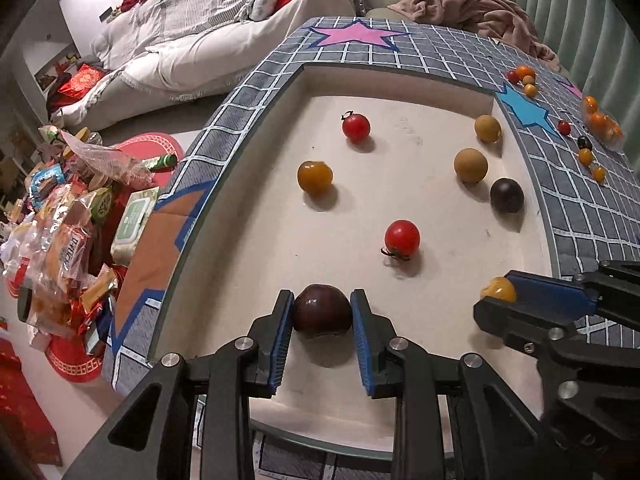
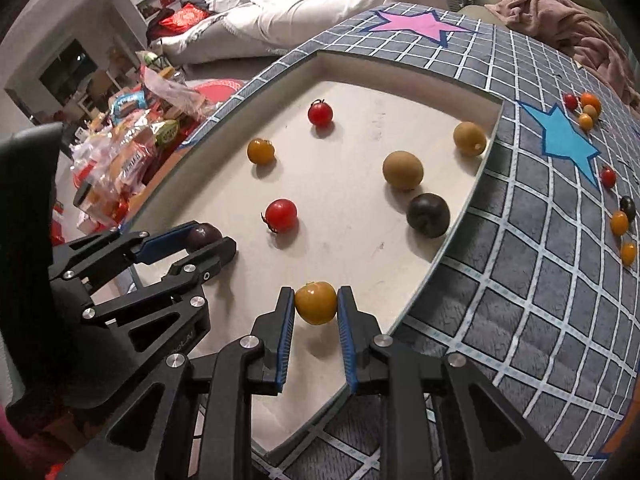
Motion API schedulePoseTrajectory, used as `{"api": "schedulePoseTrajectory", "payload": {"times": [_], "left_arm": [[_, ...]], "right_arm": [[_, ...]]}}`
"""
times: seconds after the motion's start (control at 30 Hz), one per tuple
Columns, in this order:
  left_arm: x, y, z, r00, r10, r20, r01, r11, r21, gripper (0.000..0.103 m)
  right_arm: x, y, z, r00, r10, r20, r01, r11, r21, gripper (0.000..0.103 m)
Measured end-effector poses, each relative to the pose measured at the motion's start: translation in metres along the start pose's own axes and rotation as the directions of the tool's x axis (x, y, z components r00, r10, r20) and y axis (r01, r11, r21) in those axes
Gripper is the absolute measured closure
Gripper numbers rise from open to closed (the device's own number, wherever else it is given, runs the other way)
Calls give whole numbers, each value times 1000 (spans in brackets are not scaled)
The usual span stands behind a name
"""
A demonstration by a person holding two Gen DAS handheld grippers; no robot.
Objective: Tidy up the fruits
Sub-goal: 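Open both tools to drop the tomatoes into the tray, then move both open tools back toward the tomatoes on the tablecloth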
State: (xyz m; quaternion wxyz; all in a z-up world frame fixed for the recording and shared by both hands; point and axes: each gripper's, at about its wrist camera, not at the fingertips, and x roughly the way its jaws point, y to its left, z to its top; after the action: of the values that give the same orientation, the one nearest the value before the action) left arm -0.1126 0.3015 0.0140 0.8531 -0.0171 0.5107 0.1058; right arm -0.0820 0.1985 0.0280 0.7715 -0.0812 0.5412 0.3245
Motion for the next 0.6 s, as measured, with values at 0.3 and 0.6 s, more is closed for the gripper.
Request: {"api": "schedulePoseTrajectory", "payload": {"times": [0.3,0.6], "left_arm": [[0,19,0,999,29,18,-28,998,-64,22],[-13,23,6,1000,2,25,0,997,-74,22]], "right_arm": [[-4,1,5,1000,19,17,-19,1000,13,54],[-40,-6,12,994,-29,104,26,999,23,13]]}}
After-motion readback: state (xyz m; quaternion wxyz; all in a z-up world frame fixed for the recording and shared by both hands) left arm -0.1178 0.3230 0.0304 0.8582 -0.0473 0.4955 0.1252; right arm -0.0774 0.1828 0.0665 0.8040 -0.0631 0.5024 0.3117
